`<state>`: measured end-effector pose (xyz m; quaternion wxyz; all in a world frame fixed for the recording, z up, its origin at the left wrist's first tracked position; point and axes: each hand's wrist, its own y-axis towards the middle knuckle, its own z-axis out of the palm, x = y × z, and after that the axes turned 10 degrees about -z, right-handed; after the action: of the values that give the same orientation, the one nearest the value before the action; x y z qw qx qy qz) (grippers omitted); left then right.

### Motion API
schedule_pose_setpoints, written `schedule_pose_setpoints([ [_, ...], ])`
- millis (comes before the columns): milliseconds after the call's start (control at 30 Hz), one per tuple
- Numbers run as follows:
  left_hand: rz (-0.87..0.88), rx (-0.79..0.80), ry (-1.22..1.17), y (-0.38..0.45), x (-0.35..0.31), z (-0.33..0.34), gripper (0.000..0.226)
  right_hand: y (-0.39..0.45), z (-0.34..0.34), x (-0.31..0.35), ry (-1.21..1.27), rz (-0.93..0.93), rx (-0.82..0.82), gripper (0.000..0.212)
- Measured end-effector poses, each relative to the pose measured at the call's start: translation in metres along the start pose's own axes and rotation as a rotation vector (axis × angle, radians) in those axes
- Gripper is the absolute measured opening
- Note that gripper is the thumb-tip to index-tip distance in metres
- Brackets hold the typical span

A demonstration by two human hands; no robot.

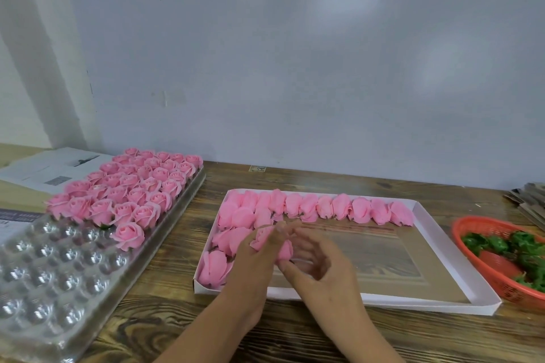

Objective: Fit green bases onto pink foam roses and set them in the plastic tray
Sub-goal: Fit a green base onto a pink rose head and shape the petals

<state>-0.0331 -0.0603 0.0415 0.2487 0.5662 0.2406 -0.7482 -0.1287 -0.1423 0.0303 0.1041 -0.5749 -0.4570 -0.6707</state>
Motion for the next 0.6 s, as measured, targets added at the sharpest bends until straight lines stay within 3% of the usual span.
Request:
schedule_pose_setpoints([
  [200, -0.048, 0.061, -0.034, -0.001, -0.001, -0.001, 0.071, 0.000, 0.002, 0.009, 0.220, 0.250, 0.010, 0.014],
  [333, -0.066, 0.120, -0.037, -0.002, -0.002, -0.003, 0.073, 0.003, -0.005, 0.018, 0.633, 0.533, 0.153, 0.025],
  [433, -0.097, 0.155, -0.065, -0.005, -0.002, -0.002, 0.069, 0.005, -0.007, 0.019, 0.761, 0.720, 0.159, 0.026],
  [600, -0.112, 0.073, -0.077, -0.005, -0.006, -0.001, 0.049, 0.004, -0.001, 0.017, 0.700, 0.609, 0.132, 0.032],
])
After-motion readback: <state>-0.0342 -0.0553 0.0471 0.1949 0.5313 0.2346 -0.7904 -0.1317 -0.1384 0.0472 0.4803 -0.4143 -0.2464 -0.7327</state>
